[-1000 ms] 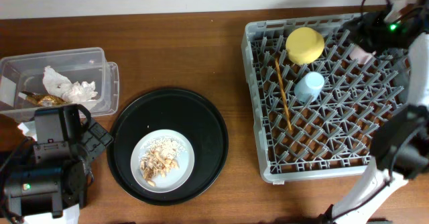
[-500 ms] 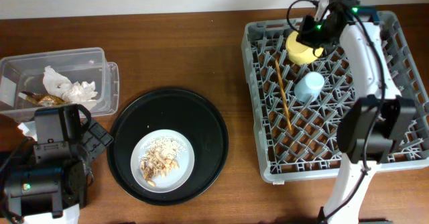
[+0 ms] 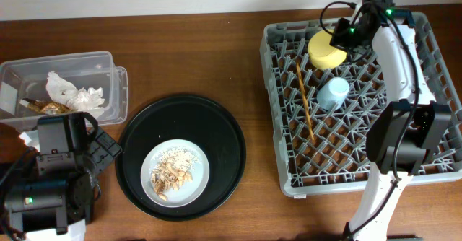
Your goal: Sort waste into correct bins and load items into the dishwasher rack
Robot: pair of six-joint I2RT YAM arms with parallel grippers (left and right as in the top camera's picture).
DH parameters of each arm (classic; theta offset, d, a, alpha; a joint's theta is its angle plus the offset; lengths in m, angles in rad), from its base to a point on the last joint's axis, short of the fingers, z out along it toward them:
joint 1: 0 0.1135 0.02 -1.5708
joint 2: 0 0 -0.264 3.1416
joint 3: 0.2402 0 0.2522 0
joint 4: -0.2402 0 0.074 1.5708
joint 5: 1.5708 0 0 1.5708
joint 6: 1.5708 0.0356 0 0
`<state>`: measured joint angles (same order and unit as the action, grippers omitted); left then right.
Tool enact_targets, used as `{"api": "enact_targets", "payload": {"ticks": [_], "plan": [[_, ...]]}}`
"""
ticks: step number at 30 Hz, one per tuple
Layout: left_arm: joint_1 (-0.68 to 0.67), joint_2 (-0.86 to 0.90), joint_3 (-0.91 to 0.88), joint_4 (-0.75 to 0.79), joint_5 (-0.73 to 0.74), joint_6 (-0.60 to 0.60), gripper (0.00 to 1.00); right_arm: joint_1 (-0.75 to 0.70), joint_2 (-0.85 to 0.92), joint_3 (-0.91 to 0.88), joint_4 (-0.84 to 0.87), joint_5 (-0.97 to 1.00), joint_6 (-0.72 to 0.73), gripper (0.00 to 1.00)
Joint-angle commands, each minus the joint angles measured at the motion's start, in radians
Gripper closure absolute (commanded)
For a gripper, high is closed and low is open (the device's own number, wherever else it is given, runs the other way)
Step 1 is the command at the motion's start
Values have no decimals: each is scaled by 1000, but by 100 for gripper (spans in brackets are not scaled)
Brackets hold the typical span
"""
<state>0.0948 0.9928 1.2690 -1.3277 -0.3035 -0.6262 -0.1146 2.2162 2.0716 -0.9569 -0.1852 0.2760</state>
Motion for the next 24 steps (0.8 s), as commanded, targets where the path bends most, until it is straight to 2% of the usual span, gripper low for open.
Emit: {"api": "enact_targets", "payload": {"ticks": [1, 9, 13, 20, 22, 24], "plan": [[6, 1, 11, 2, -7, -10, 1, -3, -1, 0, 42, -130, -37, 96], [6, 1, 11, 2, -7, -10, 1, -11, 65, -3, 10, 61, -31, 96], [6, 1, 11, 2, -7, -10, 1, -38, 62, 4, -21, 135, 68, 96], [6, 1, 11, 2, -7, -10, 1, -76, -81, 69, -137, 137, 99, 96], [6, 1, 11, 2, -7, -10, 1, -75, -148, 70, -189, 129, 99, 91], [6, 1, 11, 2, -7, -10, 1, -75, -211, 70, -241, 129, 99, 79]]}}
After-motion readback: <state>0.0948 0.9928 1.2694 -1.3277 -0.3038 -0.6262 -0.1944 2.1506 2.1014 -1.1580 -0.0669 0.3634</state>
